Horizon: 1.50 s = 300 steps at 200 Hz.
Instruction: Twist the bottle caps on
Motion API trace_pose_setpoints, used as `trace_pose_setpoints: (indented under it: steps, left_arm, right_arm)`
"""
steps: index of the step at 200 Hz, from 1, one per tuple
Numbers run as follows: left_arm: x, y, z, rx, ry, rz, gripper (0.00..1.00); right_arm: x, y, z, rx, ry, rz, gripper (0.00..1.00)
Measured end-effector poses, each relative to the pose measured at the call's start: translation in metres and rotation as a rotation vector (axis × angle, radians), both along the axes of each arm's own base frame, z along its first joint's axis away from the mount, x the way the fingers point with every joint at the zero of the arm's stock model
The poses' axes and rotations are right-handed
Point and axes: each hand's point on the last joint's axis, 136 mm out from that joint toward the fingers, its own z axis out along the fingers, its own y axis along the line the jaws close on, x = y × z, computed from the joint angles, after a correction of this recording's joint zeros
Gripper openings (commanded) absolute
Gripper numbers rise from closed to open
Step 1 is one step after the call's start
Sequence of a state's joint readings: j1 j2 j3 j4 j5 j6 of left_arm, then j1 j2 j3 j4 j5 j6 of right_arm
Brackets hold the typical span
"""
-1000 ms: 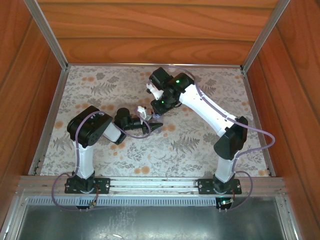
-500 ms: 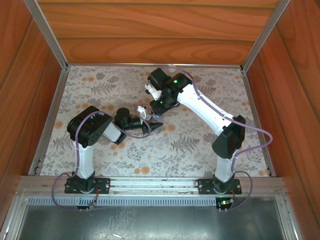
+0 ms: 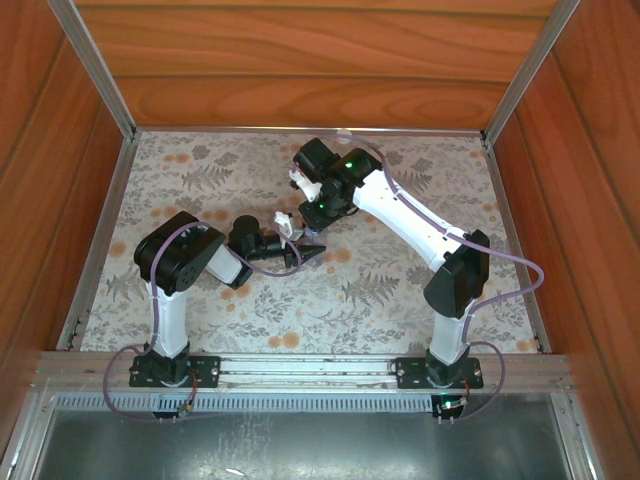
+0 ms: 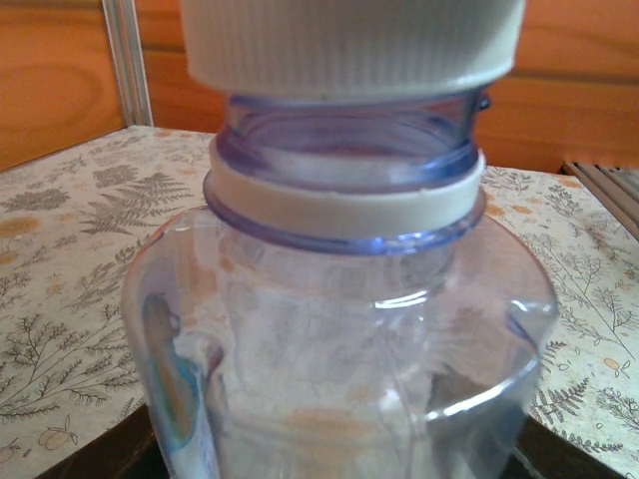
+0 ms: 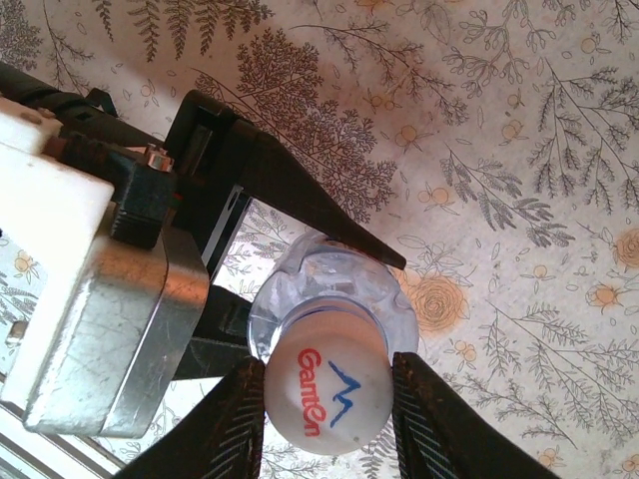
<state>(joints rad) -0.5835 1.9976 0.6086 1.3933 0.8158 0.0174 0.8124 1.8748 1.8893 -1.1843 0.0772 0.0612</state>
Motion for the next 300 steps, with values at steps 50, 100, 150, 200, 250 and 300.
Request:
trace_pose_setpoints:
  steps: [50,100,150,200,250,300]
  left_arm:
    - [0.001,0.0003,-0.0002,-0.001,0.011,0.005,0.55]
    - [0.0014,0.0001,-0.0001,-0.002,0.014,0.007,0.55]
    - [0.0021,-0.0008,0.0001,-0.004,0.013,0.003,0.55]
    - [0.0022,-0.001,0.0003,-0.005,0.012,0.003,0.55]
    - [0.0046,-0.0026,0.0038,-0.012,0.005,0.003,0.54]
    - [0.0044,-0.0027,0.004,-0.014,0.01,0.001,0.5]
  right_arm:
    - [0.0015,0.002,-0.0013,0.028,-0.024,0.0,0.36]
    - [0.001,0.0013,0.0003,0.047,-0.043,0.0,0.33]
    - [0.0002,0.0004,0.0011,0.079,-0.074,0.001,0.33]
    - [-0.0002,0.0,0.002,0.1,-0.094,0.001,0.32]
    - [0.0012,0.0015,0.006,0.118,-0.111,0.001,0.32]
    - [0.0009,0.0028,0.006,0.13,-0.114,0.004,0.33]
